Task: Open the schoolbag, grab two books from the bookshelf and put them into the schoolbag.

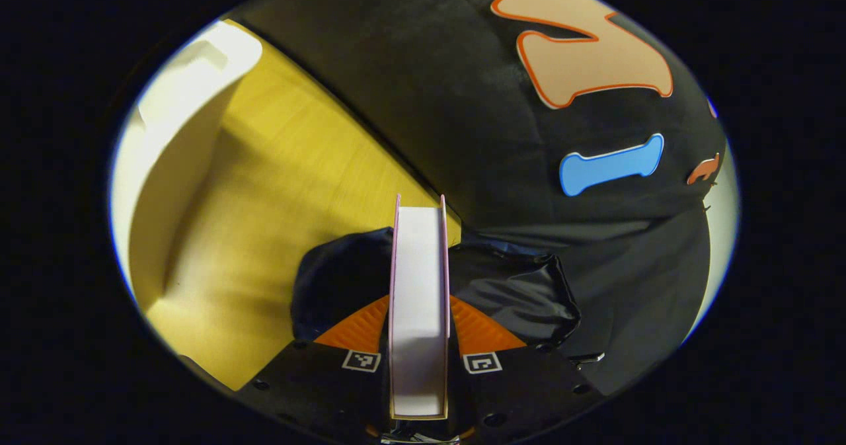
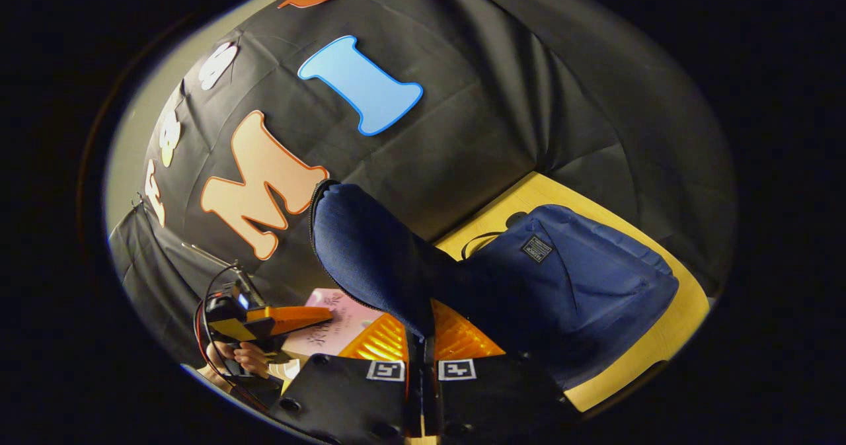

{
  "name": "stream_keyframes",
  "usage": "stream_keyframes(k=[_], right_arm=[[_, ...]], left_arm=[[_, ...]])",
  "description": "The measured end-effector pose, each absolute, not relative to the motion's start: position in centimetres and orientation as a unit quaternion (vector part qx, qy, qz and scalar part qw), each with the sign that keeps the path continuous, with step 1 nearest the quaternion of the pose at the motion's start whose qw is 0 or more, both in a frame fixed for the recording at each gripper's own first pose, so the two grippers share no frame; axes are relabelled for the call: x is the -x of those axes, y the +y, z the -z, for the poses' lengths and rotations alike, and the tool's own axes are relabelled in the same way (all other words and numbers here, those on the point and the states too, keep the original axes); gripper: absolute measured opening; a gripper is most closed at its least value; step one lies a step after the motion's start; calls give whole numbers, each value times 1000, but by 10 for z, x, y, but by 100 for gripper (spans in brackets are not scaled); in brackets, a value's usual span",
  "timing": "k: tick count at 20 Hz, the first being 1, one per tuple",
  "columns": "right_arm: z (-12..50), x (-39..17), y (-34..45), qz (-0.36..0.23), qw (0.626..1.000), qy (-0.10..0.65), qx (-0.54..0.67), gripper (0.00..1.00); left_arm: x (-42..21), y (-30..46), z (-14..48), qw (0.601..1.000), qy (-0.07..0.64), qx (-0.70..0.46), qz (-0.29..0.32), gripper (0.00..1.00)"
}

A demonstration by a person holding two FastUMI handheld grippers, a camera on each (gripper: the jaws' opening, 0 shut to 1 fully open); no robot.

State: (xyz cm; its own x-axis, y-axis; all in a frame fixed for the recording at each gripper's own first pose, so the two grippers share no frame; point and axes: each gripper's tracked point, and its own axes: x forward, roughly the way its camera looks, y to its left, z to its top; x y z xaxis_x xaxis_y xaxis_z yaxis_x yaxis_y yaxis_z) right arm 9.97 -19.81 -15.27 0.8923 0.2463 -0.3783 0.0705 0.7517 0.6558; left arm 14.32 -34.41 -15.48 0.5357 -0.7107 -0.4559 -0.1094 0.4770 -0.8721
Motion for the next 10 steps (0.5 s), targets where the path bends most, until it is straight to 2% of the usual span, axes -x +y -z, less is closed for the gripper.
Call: stream_keyframes(k=[6,7,10], right_arm=[[149,-99,-196,-58,909,219,-349,4],[150,-98,-196,-60,910,218,-349,3],[147,-98,-197,-64,911,213,-347,6]], left_arm=[[-146,-409,183,723,445,489,200,33],[-144,-417,187,718,448,494,200,31],[-141,-437,204,701,462,510,187,33]])
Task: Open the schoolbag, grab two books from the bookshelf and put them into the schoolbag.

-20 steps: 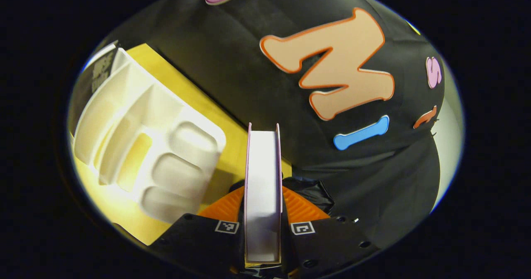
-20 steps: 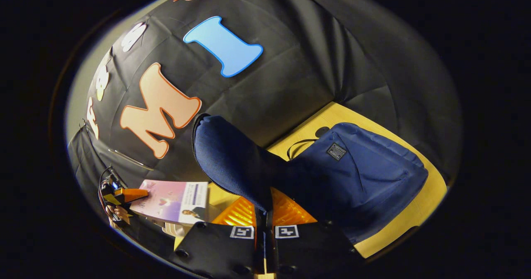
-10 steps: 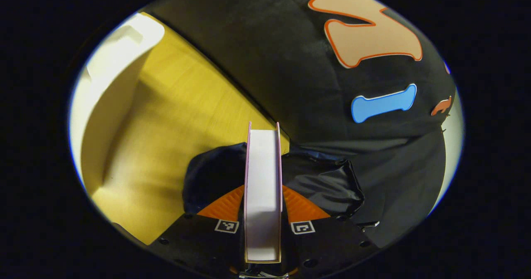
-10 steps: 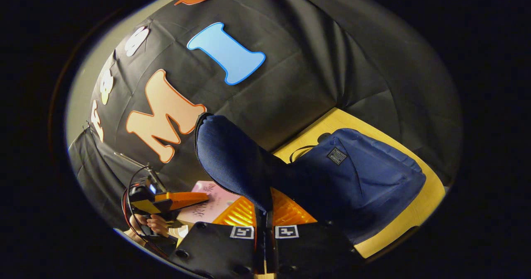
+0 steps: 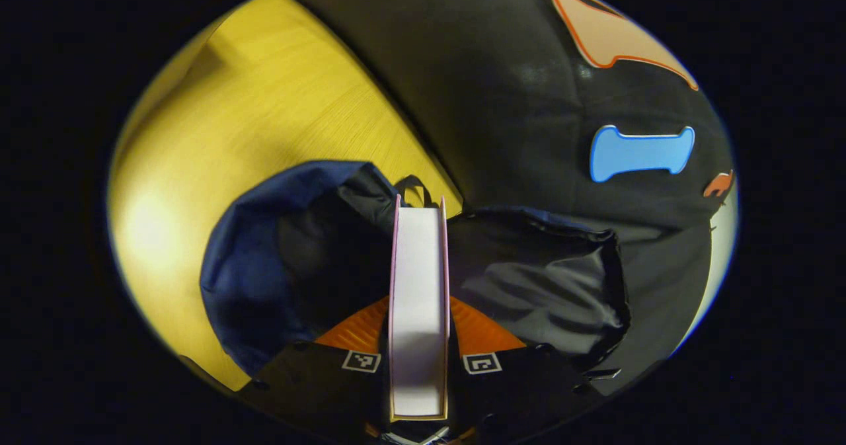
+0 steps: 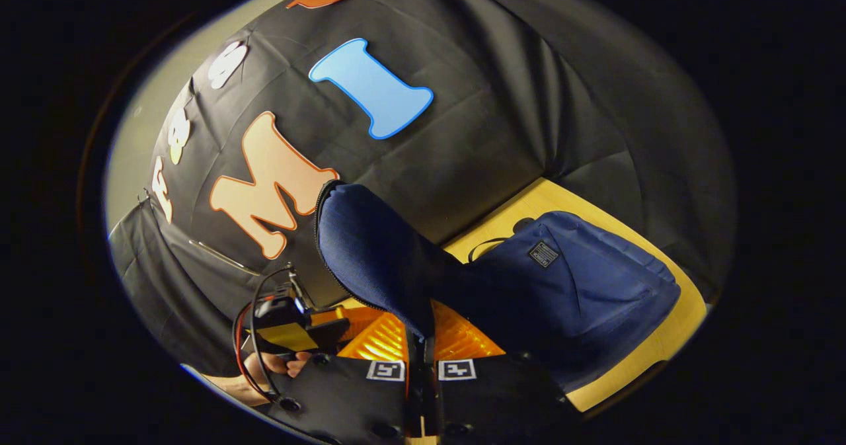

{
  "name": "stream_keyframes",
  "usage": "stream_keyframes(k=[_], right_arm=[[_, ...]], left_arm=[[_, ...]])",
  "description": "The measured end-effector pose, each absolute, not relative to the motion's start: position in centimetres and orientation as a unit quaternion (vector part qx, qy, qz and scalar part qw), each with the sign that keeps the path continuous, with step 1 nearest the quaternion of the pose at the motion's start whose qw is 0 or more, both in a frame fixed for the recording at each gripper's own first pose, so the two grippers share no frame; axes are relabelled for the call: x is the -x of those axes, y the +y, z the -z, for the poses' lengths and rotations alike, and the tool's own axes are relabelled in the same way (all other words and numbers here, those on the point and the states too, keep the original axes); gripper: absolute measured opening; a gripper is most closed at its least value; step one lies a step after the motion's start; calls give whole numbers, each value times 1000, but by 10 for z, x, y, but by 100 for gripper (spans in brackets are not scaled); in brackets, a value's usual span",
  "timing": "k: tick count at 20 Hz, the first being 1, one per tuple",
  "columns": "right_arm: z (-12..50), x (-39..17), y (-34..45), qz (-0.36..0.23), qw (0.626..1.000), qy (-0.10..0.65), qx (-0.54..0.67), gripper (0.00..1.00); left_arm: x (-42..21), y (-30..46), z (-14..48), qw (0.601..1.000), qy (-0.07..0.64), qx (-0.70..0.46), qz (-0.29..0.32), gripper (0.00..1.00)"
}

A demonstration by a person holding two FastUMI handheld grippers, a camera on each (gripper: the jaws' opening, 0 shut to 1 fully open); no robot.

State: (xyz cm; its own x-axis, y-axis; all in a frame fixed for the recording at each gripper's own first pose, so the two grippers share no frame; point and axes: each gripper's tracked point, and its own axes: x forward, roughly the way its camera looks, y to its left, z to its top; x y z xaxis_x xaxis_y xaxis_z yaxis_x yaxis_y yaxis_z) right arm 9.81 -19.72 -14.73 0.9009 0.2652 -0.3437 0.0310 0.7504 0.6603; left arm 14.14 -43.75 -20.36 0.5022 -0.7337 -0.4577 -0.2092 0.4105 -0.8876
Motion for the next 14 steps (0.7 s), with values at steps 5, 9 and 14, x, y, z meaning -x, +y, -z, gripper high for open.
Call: stream_keyframes(k=[5,9,14], right_arm=[[148,-97,-202,-64,909,211,-354,6],[149,-97,-202,-65,908,212,-355,5],[151,-98,-201,-66,907,216,-355,5]], left_arm=[[-147,-448,210,697,462,517,184,31],[-148,-442,225,717,479,479,166,36],[-121,-436,267,728,554,377,144,77]])
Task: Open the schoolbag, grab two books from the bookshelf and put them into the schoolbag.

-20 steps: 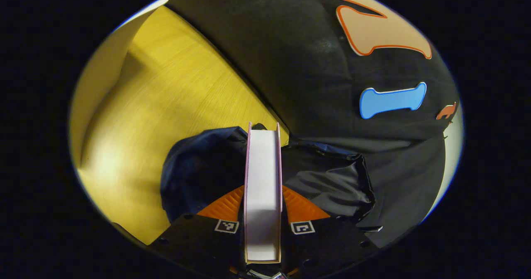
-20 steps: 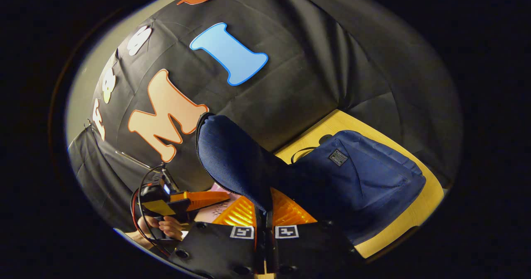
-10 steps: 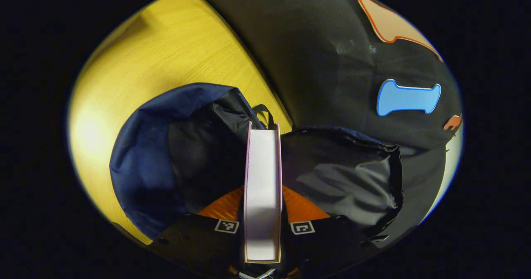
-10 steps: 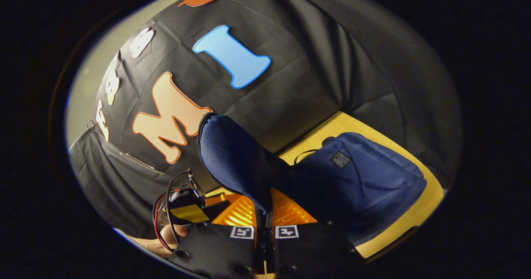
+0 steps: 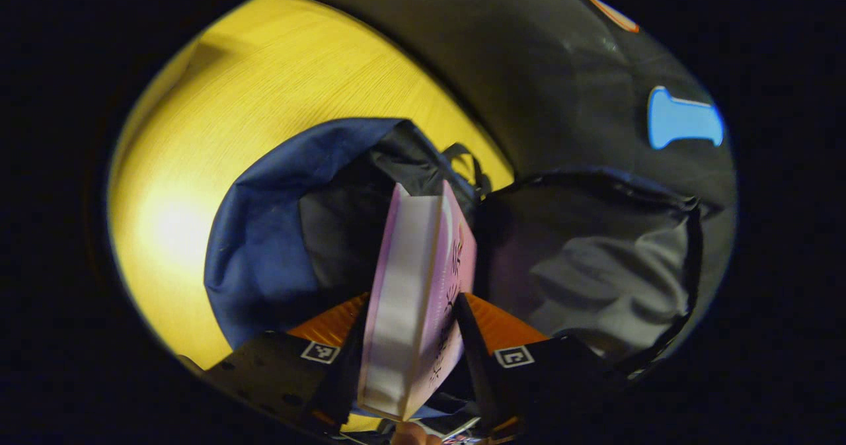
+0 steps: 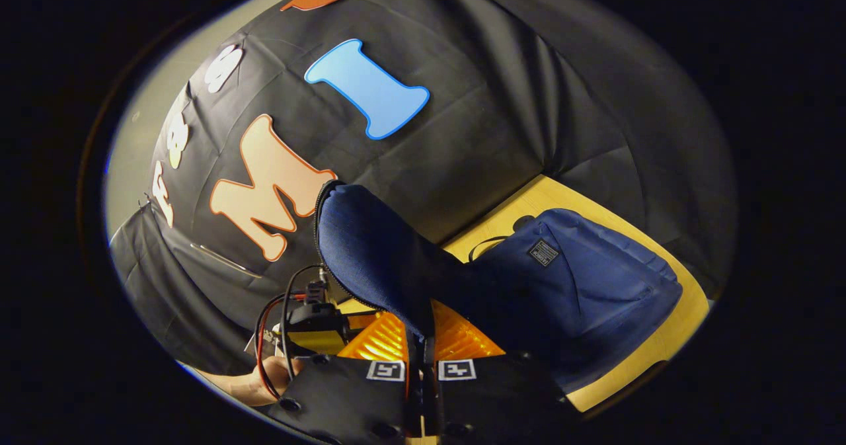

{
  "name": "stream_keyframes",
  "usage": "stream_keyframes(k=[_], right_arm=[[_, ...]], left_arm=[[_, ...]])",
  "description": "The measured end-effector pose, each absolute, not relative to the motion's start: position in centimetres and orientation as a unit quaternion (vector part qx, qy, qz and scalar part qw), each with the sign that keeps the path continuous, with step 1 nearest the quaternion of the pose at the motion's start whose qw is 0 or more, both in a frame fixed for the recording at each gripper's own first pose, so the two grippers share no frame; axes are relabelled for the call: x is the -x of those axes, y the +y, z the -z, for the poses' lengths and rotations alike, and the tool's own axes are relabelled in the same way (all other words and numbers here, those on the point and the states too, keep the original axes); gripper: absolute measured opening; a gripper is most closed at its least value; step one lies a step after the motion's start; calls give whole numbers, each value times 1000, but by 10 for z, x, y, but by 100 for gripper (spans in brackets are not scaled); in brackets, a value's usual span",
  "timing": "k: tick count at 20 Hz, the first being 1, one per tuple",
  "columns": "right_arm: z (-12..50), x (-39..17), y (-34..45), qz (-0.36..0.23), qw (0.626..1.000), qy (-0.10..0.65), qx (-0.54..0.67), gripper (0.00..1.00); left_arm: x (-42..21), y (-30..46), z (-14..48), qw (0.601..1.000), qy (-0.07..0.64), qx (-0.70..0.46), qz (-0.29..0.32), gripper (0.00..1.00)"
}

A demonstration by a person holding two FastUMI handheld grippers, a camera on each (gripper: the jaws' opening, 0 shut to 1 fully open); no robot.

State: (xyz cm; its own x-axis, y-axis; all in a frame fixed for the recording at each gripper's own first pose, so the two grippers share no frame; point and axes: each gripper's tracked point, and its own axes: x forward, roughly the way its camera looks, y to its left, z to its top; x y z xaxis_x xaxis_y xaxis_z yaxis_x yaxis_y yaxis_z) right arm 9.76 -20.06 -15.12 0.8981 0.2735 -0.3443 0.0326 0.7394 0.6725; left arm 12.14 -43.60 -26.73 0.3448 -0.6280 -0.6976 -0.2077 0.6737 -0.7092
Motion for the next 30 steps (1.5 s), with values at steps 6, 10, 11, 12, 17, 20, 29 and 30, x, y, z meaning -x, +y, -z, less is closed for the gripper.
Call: stream_keyframes(k=[6,10,11,12,17,20,29,30], right_arm=[[152,-97,-202,-64,908,217,-353,6],[153,-97,-201,-66,908,218,-352,6],[154,-96,-200,-66,908,220,-352,6],[154,-96,-201,-67,907,221,-352,6],[155,-96,-201,-69,905,224,-354,6],[155,-97,-201,-69,907,228,-348,3],[157,-97,-197,-67,908,237,-340,5],[158,-97,-197,-68,908,239,-337,5]], left_arm=[[-113,-408,283,798,550,176,175,90],[-115,-390,255,832,497,73,236,90],[-116,-381,246,842,477,45,247,90],[-117,-371,234,851,457,25,258,90],[-119,-315,161,895,343,-13,284,91],[-116,-268,109,919,282,-27,274,95],[-137,-37,7,974,191,68,104,96],[-139,-8,2,976,187,79,81,96]])
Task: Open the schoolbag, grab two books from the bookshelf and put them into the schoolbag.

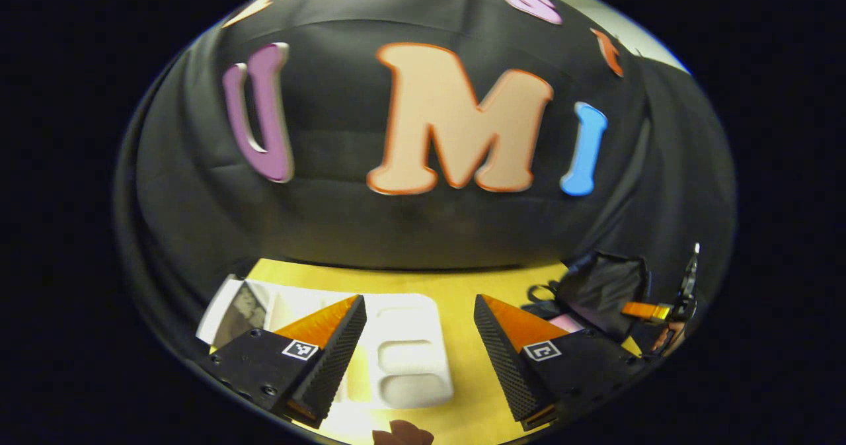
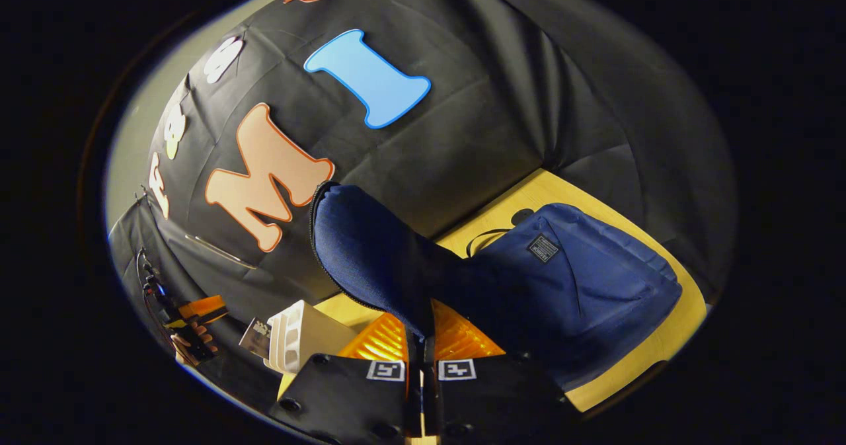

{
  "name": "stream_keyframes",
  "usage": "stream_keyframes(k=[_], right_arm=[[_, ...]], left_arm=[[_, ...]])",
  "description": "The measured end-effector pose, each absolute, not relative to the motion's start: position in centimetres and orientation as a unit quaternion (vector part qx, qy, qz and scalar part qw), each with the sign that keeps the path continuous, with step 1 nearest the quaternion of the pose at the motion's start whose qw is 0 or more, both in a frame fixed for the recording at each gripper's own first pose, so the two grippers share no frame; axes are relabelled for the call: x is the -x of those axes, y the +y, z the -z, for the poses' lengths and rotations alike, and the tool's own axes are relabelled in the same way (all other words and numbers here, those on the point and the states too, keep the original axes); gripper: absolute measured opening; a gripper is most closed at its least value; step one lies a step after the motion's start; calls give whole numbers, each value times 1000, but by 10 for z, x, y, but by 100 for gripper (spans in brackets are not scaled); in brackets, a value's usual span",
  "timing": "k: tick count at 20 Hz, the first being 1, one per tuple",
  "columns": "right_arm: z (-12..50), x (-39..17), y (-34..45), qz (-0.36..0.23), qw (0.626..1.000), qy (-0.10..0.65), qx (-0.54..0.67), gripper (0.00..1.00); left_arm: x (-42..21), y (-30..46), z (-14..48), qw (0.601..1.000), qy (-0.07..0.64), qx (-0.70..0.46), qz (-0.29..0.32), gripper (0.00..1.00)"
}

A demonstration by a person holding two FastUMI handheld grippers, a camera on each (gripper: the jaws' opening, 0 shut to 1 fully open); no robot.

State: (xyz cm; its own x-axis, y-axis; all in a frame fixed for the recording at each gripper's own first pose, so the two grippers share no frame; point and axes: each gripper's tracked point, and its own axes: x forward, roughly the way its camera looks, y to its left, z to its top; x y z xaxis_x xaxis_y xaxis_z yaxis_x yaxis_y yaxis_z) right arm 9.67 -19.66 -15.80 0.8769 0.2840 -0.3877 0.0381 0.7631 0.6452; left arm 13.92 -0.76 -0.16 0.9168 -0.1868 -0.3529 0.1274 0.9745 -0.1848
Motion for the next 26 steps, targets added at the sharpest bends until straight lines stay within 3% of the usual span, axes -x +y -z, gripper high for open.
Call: stream_keyframes(k=[5,9,26], right_arm=[[159,-97,-194,-67,910,244,-327,3],[158,-97,-194,-64,912,247,-321,6],[161,-93,-193,-48,913,249,-319,3]], left_arm=[[-152,111,-4,980,181,84,-8,95],[-164,164,4,979,188,73,-33,95],[-176,188,178,883,462,75,-29,94]])
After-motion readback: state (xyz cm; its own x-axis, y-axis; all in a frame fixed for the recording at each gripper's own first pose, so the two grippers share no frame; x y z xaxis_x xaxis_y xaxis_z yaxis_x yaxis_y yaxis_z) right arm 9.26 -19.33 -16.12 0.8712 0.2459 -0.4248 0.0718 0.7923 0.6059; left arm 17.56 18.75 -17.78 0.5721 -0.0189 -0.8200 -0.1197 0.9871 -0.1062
